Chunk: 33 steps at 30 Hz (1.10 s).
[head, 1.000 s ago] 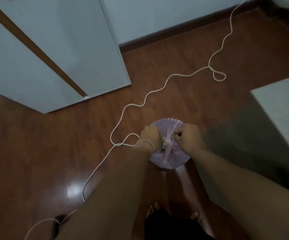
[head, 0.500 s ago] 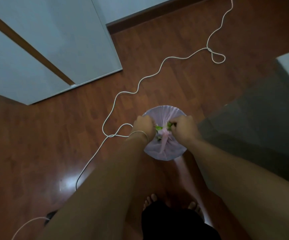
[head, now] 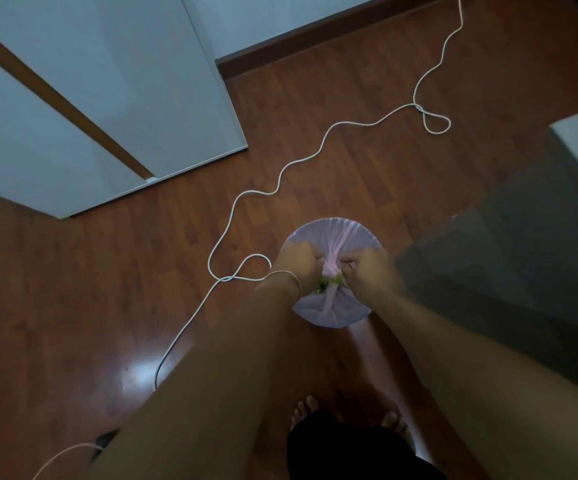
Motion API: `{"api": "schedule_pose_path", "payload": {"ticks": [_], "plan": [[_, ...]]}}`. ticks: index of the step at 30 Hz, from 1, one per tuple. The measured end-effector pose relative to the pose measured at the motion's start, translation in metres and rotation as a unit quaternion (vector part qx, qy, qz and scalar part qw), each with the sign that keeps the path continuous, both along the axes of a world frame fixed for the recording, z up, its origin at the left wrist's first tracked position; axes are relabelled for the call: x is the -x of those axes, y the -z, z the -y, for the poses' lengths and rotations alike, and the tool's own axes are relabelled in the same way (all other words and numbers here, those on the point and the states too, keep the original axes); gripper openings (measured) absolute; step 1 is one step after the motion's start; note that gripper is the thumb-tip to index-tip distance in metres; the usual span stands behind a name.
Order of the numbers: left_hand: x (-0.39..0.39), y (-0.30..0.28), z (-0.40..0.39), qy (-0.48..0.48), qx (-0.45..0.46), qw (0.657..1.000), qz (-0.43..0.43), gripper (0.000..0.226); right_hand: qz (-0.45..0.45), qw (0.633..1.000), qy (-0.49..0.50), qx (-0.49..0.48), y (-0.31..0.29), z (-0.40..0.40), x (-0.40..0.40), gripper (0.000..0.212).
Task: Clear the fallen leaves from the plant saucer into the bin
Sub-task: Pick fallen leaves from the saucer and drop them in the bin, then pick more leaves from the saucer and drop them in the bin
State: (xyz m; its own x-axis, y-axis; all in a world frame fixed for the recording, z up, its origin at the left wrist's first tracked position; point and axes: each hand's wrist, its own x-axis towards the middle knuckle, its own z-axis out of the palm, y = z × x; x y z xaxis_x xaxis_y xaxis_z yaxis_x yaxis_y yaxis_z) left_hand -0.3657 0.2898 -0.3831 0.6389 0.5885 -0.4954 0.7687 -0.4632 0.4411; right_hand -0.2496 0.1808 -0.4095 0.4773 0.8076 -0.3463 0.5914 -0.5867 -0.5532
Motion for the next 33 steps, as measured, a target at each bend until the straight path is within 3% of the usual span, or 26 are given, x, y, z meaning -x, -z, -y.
{"api": "schedule_pose_path", "payload": {"ticks": [7,12,15,20,26,33], "plan": [[0.008,-0.023,-0.002,0.004,-0.048,0.999,0.007,0.029,-0.003,0.999,0.022,-0.024,-0.015,0.005,-0.003,0.019],[0.016,-0.069,-0.011,0.049,-0.062,0.997,-0.021,0.03,0.005,0.999,0.02,-0.044,-0.063,0.002,-0.008,0.027],[0.004,-0.124,-0.033,0.031,-0.084,0.996,0.003,0.032,0.029,0.996,0.036,-0.081,-0.126,-0.016,-0.023,0.021],[-0.042,-0.256,-0.078,0.013,-0.168,0.983,0.071,0.027,0.054,0.985,0.069,-0.149,-0.262,-0.045,-0.061,0.031],[-0.106,-0.395,-0.088,0.052,-0.231,0.963,0.132,0.029,0.109,0.969,0.126,-0.183,-0.405,-0.032,-0.106,0.032],[-0.173,-0.502,-0.018,0.203,-0.235,0.931,0.19,0.028,0.17,0.946,0.213,-0.177,-0.499,0.056,-0.14,0.031]]}}
